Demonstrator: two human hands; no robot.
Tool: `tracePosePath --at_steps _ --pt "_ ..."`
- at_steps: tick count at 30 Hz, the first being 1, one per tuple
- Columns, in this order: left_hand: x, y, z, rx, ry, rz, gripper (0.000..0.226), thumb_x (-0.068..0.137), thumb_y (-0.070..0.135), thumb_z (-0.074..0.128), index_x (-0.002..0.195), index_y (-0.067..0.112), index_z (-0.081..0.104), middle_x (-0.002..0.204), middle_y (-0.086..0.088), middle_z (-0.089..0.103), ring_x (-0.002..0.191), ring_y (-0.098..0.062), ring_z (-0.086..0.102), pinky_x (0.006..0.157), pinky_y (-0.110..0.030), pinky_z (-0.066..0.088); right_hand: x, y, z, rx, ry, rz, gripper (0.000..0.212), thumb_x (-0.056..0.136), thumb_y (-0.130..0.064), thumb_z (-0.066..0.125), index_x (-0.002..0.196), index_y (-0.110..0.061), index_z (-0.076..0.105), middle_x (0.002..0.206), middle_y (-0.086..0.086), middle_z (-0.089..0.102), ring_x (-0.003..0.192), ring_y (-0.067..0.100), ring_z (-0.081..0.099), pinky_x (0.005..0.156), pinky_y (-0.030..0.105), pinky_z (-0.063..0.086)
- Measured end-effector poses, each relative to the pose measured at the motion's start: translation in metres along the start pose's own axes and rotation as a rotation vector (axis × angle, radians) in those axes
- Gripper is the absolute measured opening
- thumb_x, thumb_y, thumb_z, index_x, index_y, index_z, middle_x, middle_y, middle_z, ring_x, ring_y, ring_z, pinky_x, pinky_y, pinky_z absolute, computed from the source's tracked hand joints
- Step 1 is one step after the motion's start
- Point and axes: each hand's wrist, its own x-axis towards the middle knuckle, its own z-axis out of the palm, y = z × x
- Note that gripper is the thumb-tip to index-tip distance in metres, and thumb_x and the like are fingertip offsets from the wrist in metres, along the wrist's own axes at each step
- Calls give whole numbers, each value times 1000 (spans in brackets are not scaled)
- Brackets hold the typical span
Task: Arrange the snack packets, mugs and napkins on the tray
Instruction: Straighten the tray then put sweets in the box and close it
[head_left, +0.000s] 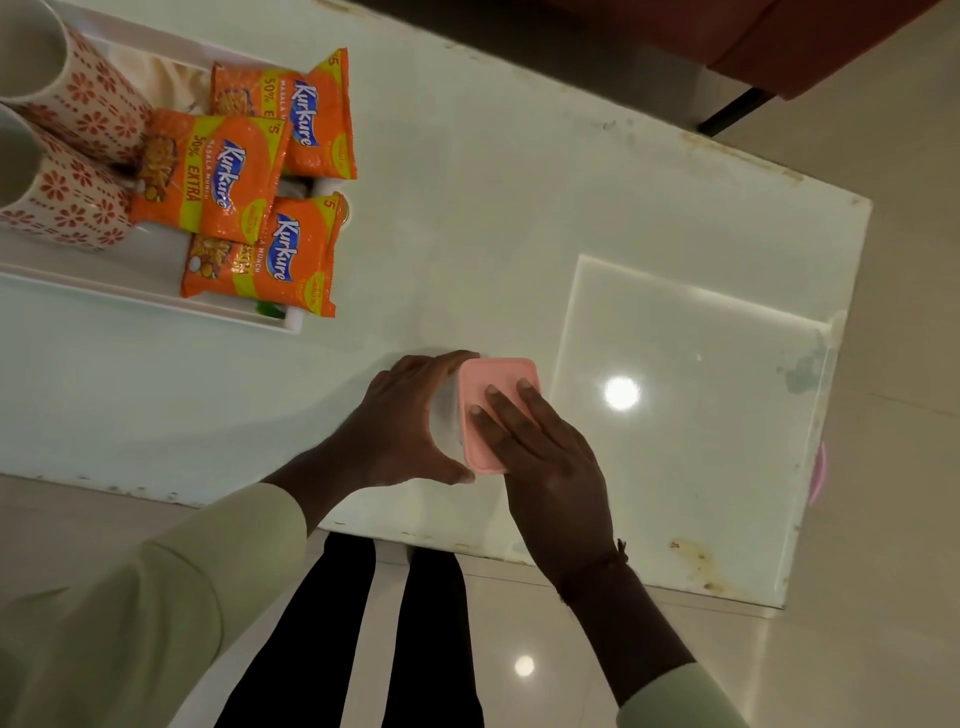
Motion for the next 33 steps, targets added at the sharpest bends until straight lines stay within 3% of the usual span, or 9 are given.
tracePosePath --at_steps 6,12,16,18,21,25,27,30,33 --pt "-1 2 -1 1 17 25 114 48 62 86 144 29 34 144 10 46 128 -12 38 109 -39 33 -3 0 5 -16 -80 21 58 84 -2 72 136 -21 58 147 -3 52 143 25 38 102 42 48" --pt "0 4 -8 36 -78 -10 126 46 62 88 149 30 22 152 8 36 136 -17 32 113 -43 31 -4 1 5 5 -127 30 55 88 -12 71 139 -23 55 150 -4 48 145 24 34 103 45 48" --pt "-3 3 -23 37 -190 -38 136 38 81 76 151 39 12 159 10 24 141 -14 25 113 -42 28 -6 3 3 49 -237 51 61 91 -28 67 147 -24 44 157 -7 35 150 19 20 107 47 44" --pt "-5 2 -26 -69 -149 -85 115 52 81 70 150 39 24 156 12 32 136 -8 32 112 -41 32 -8 5 4 75 -285 56 65 92 -35 64 150 -25 38 161 -10 27 152 16 12 110 47 41" --pt "-5 2 -22 -318 35 -162 63 83 61 55 137 28 55 139 9 57 120 -2 53 105 -34 45 -9 3 7 116 -281 78 64 93 -34 64 151 -26 37 161 -11 25 152 15 9 111 47 39" --pt "-3 8 -15 -424 230 -273 27 94 36 60 116 24 71 106 11 74 89 -2 69 83 -26 53 -7 -6 6 309 -50 178 52 87 -36 70 135 -19 59 150 -6 45 147 17 32 110 43 42" --pt "0 11 -12 -498 277 -332 15 92 32 63 102 28 74 91 14 75 75 -5 70 73 -29 53 -2 -11 3 440 158 316 44 86 -31 72 128 -19 64 141 -5 57 135 11 48 106 28 45" --pt "4 20 -9 -627 317 -389 11 88 29 69 95 25 76 84 10 76 71 -10 71 69 -28 51 21 -8 -3 729 309 788 33 87 -30 72 120 -27 68 120 -12 69 112 -1 61 86 13 50" --pt "6 28 -5 -635 345 -406 14 85 30 73 97 22 76 82 5 75 73 -14 71 72 -31 55 40 6 -1 1176 217 1175 26 88 -32 70 114 -25 69 112 -4 72 105 11 65 85 26 53"
